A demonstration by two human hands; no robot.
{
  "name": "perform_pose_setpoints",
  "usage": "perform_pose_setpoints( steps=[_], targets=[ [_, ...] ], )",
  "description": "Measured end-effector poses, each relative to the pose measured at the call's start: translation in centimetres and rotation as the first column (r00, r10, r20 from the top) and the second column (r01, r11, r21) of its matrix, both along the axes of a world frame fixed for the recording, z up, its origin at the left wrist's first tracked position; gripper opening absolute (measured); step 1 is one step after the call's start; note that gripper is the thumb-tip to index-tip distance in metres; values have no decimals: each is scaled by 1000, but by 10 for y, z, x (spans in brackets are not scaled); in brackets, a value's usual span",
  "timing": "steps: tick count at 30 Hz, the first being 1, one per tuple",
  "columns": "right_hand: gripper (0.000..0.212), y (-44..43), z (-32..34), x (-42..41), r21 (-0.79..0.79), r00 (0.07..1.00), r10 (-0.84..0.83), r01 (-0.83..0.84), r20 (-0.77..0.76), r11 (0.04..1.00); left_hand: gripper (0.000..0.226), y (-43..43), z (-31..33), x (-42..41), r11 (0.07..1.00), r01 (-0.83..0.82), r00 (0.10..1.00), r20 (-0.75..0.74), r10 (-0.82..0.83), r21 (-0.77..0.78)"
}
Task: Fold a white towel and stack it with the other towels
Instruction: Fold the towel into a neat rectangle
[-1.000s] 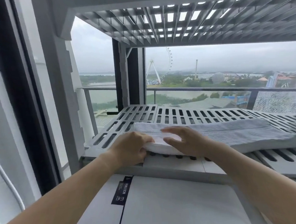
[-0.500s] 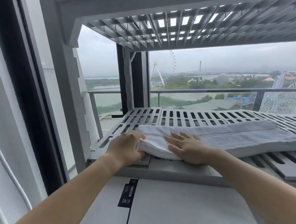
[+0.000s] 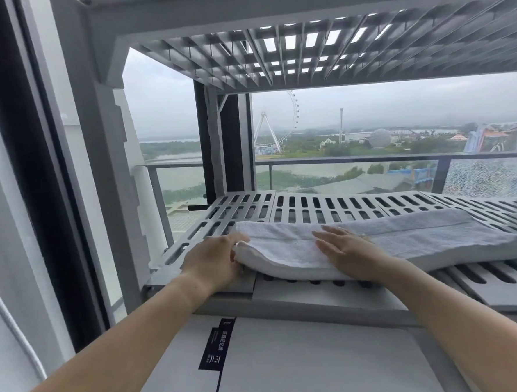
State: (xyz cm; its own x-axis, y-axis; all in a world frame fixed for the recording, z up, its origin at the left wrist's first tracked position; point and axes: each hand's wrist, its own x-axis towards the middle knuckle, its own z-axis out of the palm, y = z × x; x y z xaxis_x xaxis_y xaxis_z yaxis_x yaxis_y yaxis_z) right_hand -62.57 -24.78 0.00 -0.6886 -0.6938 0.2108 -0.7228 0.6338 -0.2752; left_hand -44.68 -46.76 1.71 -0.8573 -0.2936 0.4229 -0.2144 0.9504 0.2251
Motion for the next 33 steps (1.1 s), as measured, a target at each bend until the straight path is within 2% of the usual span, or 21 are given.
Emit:
perform_pose_setpoints(
  steps=[4, 7, 9, 11, 12, 13, 15, 16, 17, 18, 21, 24, 26, 28, 30, 33],
  targets=[
    [50, -15, 14, 38, -194, 979, 200, -202, -31, 960, 36, 0, -2, -5, 999, 26, 990, -141, -29, -26],
    [66, -42, 25, 72, -117, 956, 273, -285, -108, 951, 37, 2, -1, -9, 999, 43, 978, -203, -46, -22],
    [56, -60, 27, 86, -109, 947, 223, -253, -230, 961, 35, 2, -2, -10, 1000, 11, 979, -203, -14, -15],
    [41, -68, 27, 92, -106, 930, 168, -213, -326, 971, 33, -2, -4, -10, 993, -47, 991, -118, 60, 108],
    [36, -69, 26, 92, -87, 922, 169, -212, -349, 973, 30, -3, -3, -11, 966, -63, 995, -53, 79, 252],
    [33, -69, 24, 92, -72, 918, 181, -220, -352, 973, 23, -3, 0, -12, 897, -60, 997, -17, 75, 439],
    [36, -65, 19, 92, -60, 922, 216, -247, -320, 967, 5, -3, 11, -18, 645, -59, 997, 18, 71, 762],
    [40, -62, 17, 91, -54, 924, 235, -263, -301, 963, 16, -3, 16, -22, 530, -72, 996, 38, 75, 845],
    [43, -60, 17, 90, -50, 925, 258, -283, -278, 958, 21, -3, 21, -25, 458, -96, 995, 70, 74, 884],
    [46, -57, 16, 88, -58, 928, 283, -305, -243, 951, 23, -2, 26, -28, 441, -131, 991, 111, 70, 888],
    [45, -41, 18, 74, -117, 935, 324, -341, -145, 933, 21, -3, 33, -36, 507, -207, 978, 196, 76, 837],
    [42, -9, 20, 39, -86, 969, 215, -226, -123, 970, 13, -5, 32, -37, 513, -198, 980, 182, 82, 835],
    [45, 20, 18, 9, 27, 997, 50, -49, -53, 998, 10, -4, 33, -34, 519, -157, 987, 139, 74, 840],
    [51, 46, 13, -16, 207, 997, -78, 78, -7, 975, 5, 0, 39, -35, 535, -104, 994, 77, 73, 838],
    [53, 57, 6, -28, 305, 996, -93, 84, 16, 949, 9, 11, 55, -39, 526, -36, 996, -13, 90, 850],
    [53, 56, 4, -28, 300, 997, -33, 11, 70, 954, 17, 43, 89, -58, 565, 72, 990, -129, 62, 822]
  ],
)
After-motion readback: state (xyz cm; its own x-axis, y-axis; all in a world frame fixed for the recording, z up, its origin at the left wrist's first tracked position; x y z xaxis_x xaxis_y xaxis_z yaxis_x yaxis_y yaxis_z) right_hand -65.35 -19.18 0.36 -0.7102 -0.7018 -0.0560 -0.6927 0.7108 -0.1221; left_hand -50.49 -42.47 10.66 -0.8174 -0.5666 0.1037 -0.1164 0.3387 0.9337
